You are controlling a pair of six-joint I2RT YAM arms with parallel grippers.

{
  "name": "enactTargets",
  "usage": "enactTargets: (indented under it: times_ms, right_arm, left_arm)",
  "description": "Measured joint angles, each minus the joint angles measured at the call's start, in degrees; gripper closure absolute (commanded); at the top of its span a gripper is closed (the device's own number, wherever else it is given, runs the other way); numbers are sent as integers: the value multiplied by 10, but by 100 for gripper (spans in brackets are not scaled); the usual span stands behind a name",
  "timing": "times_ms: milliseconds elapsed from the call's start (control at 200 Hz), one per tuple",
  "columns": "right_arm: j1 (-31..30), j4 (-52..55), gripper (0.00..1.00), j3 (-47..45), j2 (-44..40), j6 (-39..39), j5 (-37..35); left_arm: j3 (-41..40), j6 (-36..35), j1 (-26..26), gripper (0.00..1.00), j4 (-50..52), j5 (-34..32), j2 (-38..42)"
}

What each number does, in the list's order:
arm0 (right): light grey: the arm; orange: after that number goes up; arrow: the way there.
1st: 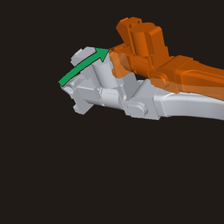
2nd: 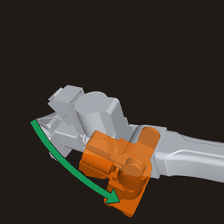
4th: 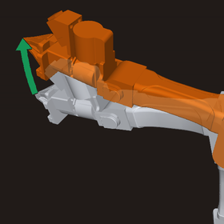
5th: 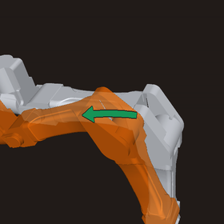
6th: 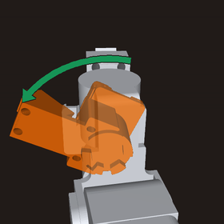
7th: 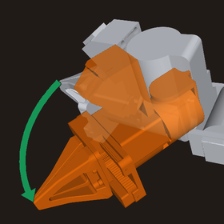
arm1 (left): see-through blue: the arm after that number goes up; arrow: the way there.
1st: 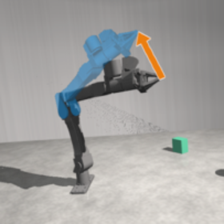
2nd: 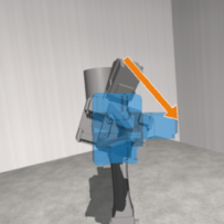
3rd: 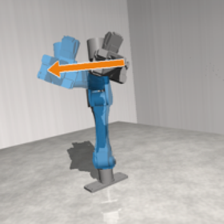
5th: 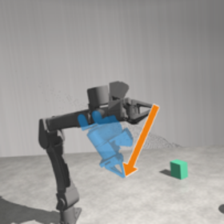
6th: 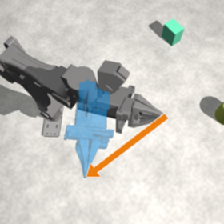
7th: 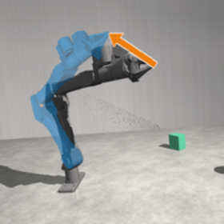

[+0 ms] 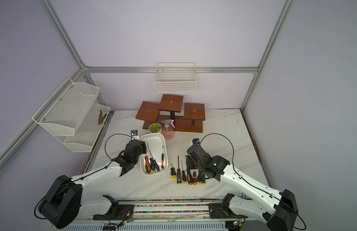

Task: Take out the screwdriver from the storage box
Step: Place the screwdriver at the center of the board, then pick up the screwdriver from the storage box.

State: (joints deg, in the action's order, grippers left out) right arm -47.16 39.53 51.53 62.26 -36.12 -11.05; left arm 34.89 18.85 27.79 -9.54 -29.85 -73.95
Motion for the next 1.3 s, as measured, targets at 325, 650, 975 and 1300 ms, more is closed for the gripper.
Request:
enactTargets:
  times_ms: [325,650,975,1300]
  right_arm:
    - [-62,-72,58,82,127,0,13]
    - [-113,-135,58,200,306,12,32]
    - [-113,-146,57,215,401,7,33]
    - [-111,-148,57,235,424,-33,-21]
  left_arm:
    - [0,0,0,100,1,0,0]
    - [0,0,0,100,1,0,0]
    - [0,0,0,100,1,0,0]
    - [0,0,0,100,1,0,0]
